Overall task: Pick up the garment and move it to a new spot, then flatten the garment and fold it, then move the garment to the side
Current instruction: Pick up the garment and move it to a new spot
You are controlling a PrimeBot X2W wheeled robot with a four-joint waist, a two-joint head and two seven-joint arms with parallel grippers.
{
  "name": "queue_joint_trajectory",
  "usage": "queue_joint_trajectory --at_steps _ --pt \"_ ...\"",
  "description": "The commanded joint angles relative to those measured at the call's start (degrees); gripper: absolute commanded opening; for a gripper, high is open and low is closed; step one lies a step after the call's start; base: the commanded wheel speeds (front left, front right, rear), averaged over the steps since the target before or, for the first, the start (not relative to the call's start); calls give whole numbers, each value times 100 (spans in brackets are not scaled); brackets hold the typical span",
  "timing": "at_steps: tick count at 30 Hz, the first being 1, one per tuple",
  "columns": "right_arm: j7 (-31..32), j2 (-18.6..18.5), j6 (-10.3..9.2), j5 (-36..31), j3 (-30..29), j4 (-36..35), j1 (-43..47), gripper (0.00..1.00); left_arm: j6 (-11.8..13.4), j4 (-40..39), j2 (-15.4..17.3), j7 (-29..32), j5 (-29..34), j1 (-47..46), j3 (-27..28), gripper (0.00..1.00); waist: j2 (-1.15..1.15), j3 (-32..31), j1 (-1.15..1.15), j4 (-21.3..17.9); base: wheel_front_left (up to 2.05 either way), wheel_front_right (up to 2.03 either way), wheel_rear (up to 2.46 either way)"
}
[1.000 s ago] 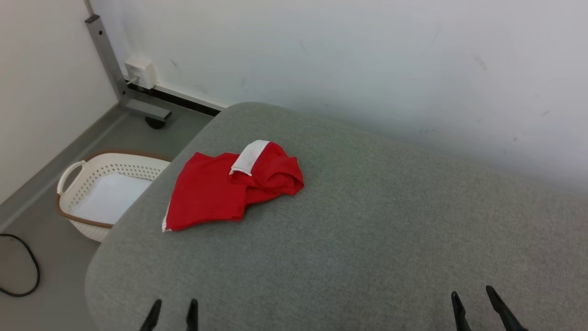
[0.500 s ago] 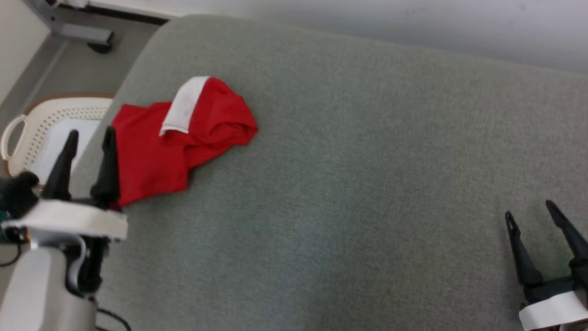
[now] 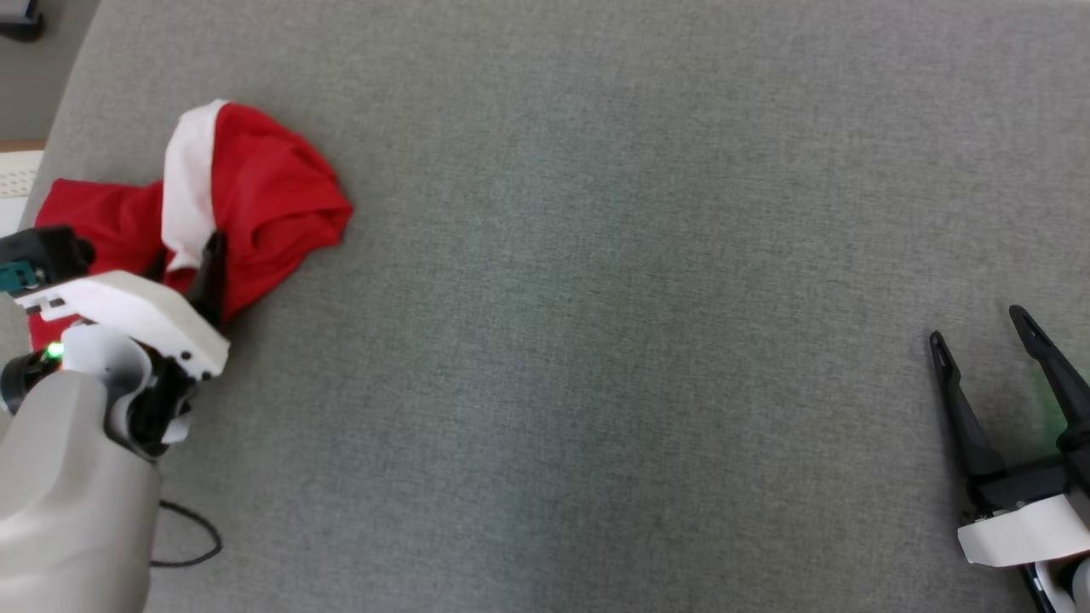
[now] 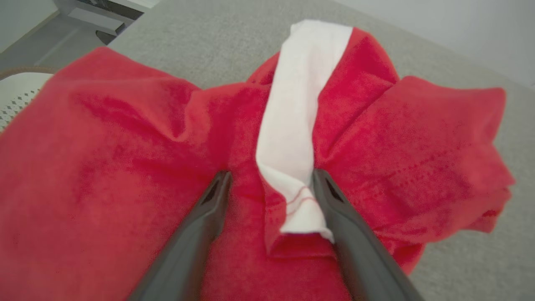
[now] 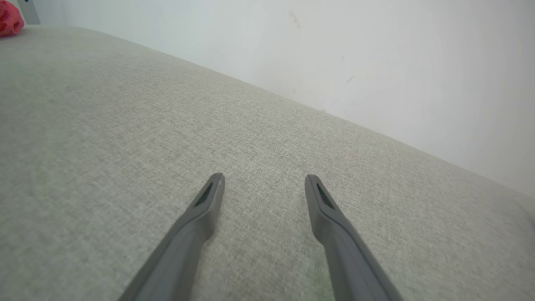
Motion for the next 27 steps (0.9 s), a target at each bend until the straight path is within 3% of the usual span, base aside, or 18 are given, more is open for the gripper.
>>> queue_joint_trajectory --at_steps 1,3,6,13,21,27 --pt "72 -23 -21 2 -21 243 206 100 11 359 100 293 151 4 -210 100 0 -63 -2 -87 0 0 0" --pt "53 29 -19 20 0 270 226 100 12 696 106 515 279 25 -394 0 0 -145 -2 -128 0 0 0" --pt "6 121 -19 70 27 336 228 100 12 848 83 672 183 41 -612 0 0 -340 -2 -191 0 0 0" --pt "-92 337 -19 226 45 628 385 100 12 58 390 32 -101 -268 -752 0 0 -1173 -2 -311 0 0 0" --pt "-103 613 -19 344 74 757 656 100 11 -1679 429 251 -633 0 -1181 0 0 -2047 -2 -682 0 0 0" --pt "-104 747 -19 428 98 731 826 100 39 -3475 26 826 -1229 663 -1560 0 0 -2395 -2 -1132 0 0 0"
